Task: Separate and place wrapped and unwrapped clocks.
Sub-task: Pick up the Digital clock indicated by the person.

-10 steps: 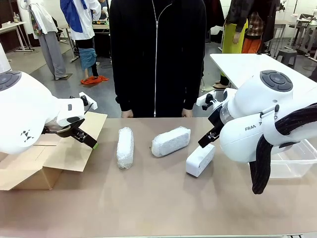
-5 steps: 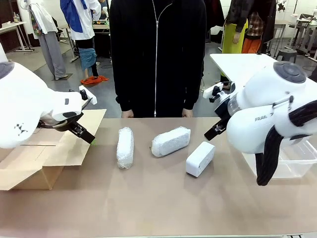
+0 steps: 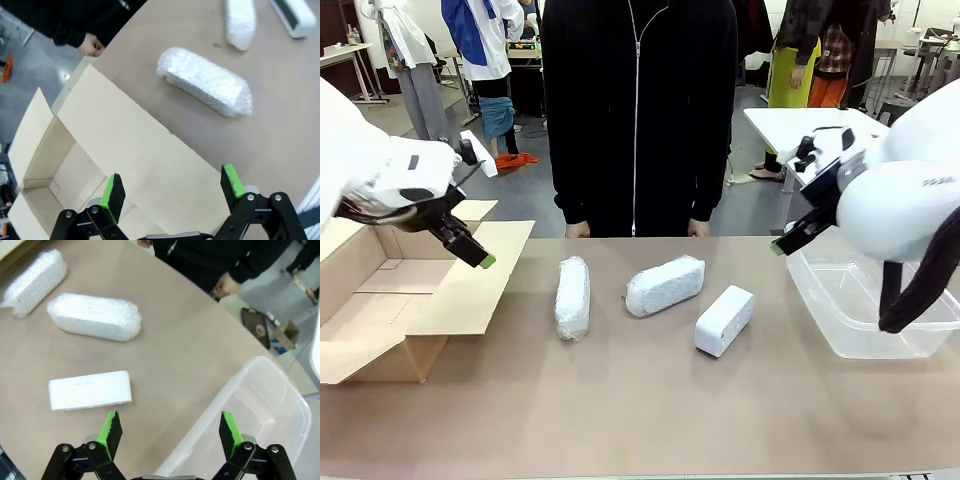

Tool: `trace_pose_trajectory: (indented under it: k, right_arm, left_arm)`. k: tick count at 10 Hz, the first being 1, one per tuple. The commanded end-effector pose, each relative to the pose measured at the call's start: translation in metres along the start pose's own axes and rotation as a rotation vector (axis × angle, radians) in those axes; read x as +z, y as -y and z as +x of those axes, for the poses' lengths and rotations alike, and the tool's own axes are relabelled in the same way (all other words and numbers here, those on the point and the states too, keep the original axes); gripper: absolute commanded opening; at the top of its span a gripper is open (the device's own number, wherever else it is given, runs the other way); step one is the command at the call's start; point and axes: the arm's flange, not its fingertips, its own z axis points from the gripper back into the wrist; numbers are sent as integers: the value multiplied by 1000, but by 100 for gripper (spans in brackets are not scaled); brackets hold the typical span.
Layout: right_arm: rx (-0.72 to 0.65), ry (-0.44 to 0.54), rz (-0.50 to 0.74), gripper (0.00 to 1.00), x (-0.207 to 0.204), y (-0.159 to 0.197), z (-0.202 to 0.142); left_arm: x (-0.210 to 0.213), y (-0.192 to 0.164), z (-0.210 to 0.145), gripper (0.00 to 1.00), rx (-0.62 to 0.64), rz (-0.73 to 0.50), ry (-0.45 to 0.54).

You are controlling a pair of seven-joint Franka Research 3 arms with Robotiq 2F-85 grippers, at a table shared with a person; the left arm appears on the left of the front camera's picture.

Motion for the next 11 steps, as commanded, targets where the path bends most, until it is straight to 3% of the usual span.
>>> trace_pose_trajectory:
  k: [1,4,6,9,11]
  right_arm:
    - [61,73,97,100,22,21,-19]
    - [160,158,312,100,51,69,-31]
    - [234,204,397,100,57,98,-41]
    - [293,235,377,100,48,129,-52]
    - [320,261,360,100,26,150,-62]
  left_arm:
    - [39,35,-56,100,-80,-28,33]
    - [88,31,-62,100,-158,-5,39]
    - [115,-2,-69,100,-154,11,24]
    - [137,-43,-77,100,-170,-25,71]
    - [139,-75,-88,100,-247,-109,122]
